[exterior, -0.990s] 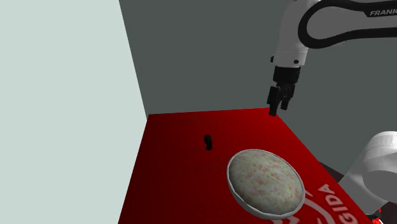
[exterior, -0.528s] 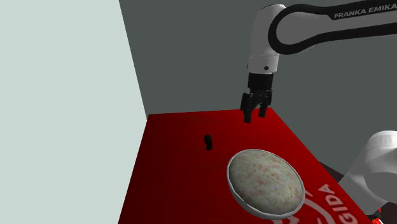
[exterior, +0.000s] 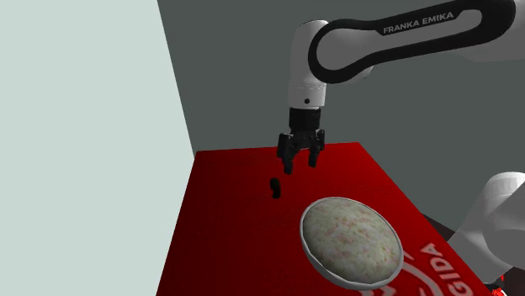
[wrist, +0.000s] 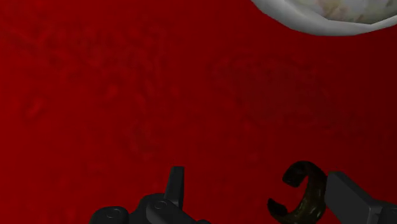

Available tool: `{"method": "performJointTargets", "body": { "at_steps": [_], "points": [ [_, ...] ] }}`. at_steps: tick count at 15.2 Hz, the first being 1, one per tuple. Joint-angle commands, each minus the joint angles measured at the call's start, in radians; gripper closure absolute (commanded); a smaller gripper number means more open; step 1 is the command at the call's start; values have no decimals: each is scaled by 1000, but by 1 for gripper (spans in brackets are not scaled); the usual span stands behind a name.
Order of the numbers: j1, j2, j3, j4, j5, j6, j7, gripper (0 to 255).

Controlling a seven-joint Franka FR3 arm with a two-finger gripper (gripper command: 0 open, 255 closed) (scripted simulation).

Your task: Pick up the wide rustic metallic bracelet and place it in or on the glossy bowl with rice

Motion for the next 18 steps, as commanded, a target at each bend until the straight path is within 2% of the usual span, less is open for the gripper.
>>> {"method": "performJointTargets", "body": {
  "at_steps": [1, 5, 12, 18],
  "points": [
    [12, 62, 21, 52, 9, 14, 41, 0],
    [33, 171, 50, 151, 10, 33, 103, 0],
    [49, 180, 67, 64, 22, 132, 97, 0],
    [49, 180, 67, 64, 22, 132, 97, 0]
  ]
}}
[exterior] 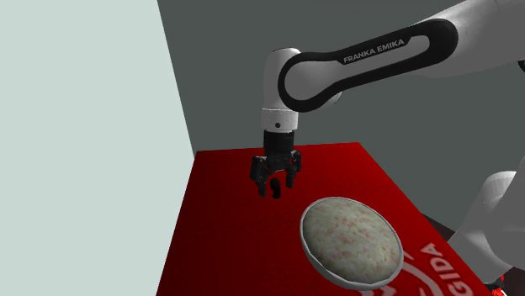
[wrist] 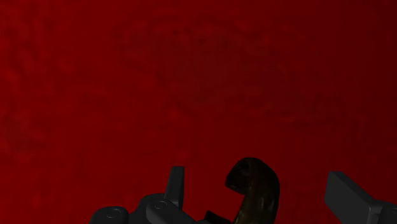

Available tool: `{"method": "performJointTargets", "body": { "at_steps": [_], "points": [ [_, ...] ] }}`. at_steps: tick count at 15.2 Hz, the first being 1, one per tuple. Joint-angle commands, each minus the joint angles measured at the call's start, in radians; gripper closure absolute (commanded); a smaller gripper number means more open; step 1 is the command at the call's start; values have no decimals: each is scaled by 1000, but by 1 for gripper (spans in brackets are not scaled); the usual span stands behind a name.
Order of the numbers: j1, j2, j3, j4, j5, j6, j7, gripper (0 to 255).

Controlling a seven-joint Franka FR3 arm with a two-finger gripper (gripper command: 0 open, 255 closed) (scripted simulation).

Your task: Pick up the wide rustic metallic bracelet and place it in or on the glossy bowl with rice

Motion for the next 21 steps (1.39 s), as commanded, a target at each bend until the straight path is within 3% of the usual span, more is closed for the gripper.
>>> {"method": "performJointTargets", "body": {
  "at_steps": [1, 2, 3, 12, 21],
  "points": [
    [0, 0, 0, 0, 0, 0, 0, 0],
    [0, 0, 0, 0, 0, 0, 0, 0],
    [0, 0, 0, 0, 0, 0, 0, 255],
    [0, 0, 0, 0, 0, 0, 0, 255],
    [-5, -26, -6, 90, -4, -112, 32, 255]
  ]
}}
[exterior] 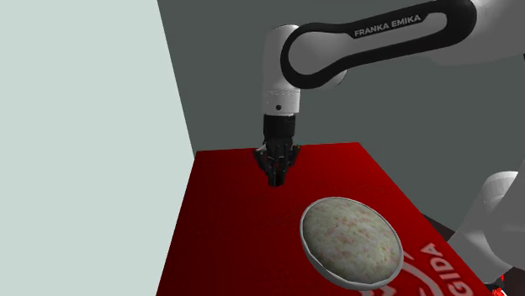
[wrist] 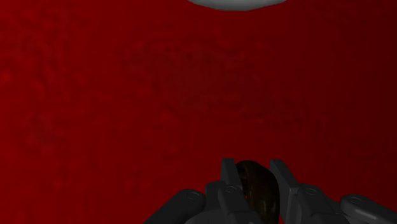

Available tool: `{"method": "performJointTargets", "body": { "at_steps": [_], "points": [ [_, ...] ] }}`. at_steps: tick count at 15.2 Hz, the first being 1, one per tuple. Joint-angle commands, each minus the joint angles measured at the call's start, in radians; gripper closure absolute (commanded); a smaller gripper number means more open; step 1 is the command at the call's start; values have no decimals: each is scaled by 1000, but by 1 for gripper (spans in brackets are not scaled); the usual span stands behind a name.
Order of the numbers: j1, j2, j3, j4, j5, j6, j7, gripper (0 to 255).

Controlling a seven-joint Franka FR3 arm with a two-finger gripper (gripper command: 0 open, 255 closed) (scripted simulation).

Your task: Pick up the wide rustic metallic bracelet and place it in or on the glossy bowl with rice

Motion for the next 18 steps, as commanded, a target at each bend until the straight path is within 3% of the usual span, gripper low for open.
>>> {"method": "performJointTargets", "body": {
  "at_steps": [1, 18],
  "points": [
    [-1, -4, -1, 19, -1, -23, 6, 255],
    [-7, -1, -9, 246, -10, -237, 76, 255]
  ]
}}
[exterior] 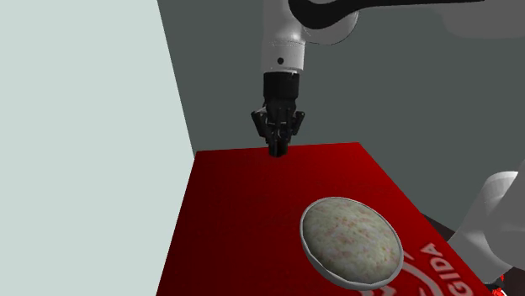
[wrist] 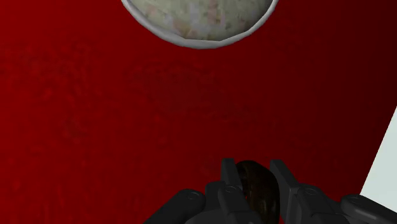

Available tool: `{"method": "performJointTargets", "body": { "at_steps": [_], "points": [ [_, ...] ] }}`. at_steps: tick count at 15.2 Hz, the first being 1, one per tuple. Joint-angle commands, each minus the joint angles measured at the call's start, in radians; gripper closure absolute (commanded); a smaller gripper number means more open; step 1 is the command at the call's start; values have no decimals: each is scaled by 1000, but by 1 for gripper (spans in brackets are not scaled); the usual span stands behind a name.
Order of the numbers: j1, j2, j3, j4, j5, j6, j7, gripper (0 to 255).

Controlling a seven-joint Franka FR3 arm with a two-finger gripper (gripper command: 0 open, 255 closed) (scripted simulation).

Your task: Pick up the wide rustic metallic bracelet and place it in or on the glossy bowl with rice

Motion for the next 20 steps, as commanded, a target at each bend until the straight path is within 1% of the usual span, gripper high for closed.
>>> {"method": "performJointTargets", "body": {
  "at_steps": [1, 6, 13, 20],
  "points": [
    [-1, 3, -1, 30, -1, -27, 9, 255],
    [-1, 15, -1, 100, -3, -81, 29, 255],
    [30, -240, 16, -157, 82, -55, 55, 255],
    [82, -471, 40, -344, 167, -67, 112, 255]
  ]
}}
